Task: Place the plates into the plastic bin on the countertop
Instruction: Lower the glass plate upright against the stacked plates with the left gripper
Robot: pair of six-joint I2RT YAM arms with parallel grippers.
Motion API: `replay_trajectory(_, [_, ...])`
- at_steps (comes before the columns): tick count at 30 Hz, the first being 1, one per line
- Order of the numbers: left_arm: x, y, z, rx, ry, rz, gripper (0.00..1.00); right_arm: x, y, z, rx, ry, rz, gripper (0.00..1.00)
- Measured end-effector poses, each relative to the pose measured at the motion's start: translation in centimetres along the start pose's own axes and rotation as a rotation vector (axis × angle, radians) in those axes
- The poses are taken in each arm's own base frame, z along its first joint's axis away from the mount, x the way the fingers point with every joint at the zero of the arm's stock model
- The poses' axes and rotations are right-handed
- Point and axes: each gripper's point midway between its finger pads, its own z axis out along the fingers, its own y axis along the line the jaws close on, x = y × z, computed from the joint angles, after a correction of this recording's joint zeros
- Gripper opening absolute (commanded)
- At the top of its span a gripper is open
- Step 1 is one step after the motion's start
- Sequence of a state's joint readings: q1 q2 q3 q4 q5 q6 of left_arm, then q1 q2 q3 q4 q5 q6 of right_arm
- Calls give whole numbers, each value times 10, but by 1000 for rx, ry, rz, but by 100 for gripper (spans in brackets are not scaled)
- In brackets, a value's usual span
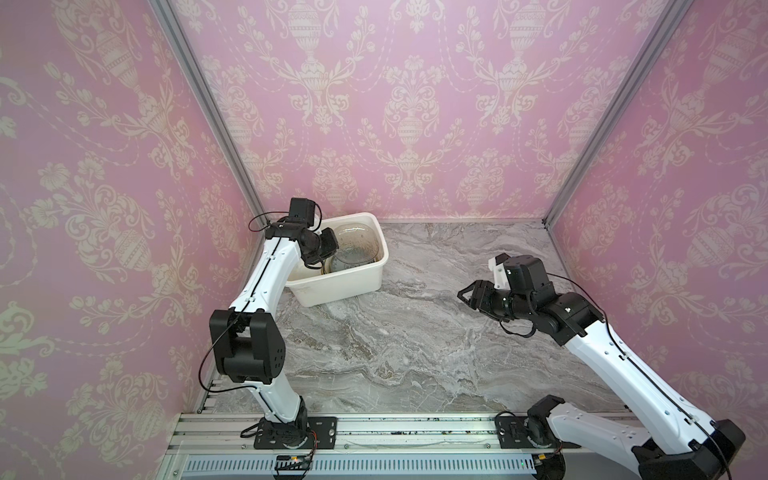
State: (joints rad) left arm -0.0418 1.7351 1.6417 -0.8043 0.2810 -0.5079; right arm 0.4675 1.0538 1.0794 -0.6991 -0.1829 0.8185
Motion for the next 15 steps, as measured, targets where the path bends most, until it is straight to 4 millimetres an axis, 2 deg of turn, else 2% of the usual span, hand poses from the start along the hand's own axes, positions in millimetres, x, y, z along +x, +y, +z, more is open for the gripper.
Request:
replay_trajectory(6, [-9,5,12,-18,7,7,0,-1,-7,7,4,-7,11,57])
replay_trajectory(15, [-1,28,51,-73,79,-23,0,-5,-10,14,-5,-13,23,56])
